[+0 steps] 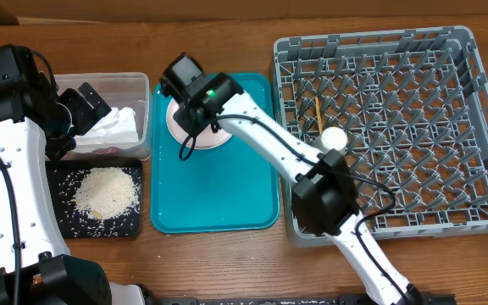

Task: Sort waste into correct bins and load items into the dishwasher

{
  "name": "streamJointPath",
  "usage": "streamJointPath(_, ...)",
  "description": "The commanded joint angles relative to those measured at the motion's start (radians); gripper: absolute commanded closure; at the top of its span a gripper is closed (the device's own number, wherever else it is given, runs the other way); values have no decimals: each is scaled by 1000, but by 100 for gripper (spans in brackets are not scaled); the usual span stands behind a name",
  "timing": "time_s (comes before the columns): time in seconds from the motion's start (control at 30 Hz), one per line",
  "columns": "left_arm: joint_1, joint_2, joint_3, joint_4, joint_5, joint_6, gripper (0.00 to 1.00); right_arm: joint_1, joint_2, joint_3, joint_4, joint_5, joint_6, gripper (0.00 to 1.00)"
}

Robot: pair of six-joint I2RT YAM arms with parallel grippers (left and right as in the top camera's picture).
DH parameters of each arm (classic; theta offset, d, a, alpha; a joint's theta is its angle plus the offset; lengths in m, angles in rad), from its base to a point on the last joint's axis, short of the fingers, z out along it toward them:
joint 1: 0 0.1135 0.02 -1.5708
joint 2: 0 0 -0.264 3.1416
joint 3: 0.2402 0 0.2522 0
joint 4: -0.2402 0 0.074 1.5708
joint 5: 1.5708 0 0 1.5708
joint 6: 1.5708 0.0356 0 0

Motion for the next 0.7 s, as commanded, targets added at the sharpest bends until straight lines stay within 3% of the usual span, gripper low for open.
streamJointPath(0.0,3,-8,21,2,3,1,0,2,61,16,8,6,-30,61)
streamJointPath(0.17,3,-8,21,2,3,1,0,2,86,4,2,6,-29,62)
streamJointPath(0.53,3,-8,21,2,3,1,0,2,19,6,-6,6,1,78)
streamJointPath(0.67,3,-8,21,2,3,1,0,3,-53,6,-22,6,9,96)
